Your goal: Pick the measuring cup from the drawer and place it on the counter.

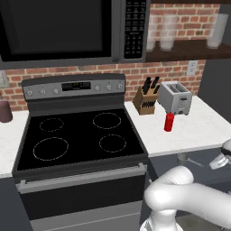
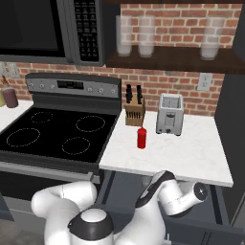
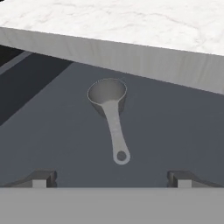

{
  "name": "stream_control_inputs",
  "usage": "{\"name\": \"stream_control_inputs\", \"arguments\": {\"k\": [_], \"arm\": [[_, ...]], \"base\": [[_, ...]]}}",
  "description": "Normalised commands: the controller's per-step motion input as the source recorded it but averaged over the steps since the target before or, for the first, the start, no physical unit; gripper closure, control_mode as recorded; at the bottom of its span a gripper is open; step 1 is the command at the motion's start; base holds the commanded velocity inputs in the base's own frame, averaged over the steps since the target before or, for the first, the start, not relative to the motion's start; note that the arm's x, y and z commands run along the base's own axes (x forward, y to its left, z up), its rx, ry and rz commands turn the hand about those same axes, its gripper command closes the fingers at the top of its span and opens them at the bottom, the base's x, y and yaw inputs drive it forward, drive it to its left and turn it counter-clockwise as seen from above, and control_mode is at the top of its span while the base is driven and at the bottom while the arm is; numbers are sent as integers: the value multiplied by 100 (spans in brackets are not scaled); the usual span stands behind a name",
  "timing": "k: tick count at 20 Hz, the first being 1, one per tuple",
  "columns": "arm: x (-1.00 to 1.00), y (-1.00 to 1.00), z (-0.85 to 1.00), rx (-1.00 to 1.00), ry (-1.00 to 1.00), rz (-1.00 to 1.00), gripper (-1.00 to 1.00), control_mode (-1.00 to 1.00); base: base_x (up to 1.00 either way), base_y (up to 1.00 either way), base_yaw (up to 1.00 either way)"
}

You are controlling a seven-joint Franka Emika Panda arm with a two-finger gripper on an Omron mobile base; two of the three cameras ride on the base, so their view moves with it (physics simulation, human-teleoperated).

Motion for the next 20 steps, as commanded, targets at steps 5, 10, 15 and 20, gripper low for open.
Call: {"name": "stream_control_inputs", "arguments": {"k": [5,10,15,20], "arm": [[0,13,-31,0,0,0,-100,-100],[0,4,-27,0,0,0,-100,-100],[0,0,-13,0,0,0,-100,-100],[4,0,-12,0,0,0,-100,-100]], "base": [[0,0,0],[0,0,0],[0,0,0],[0,0,0]]}}
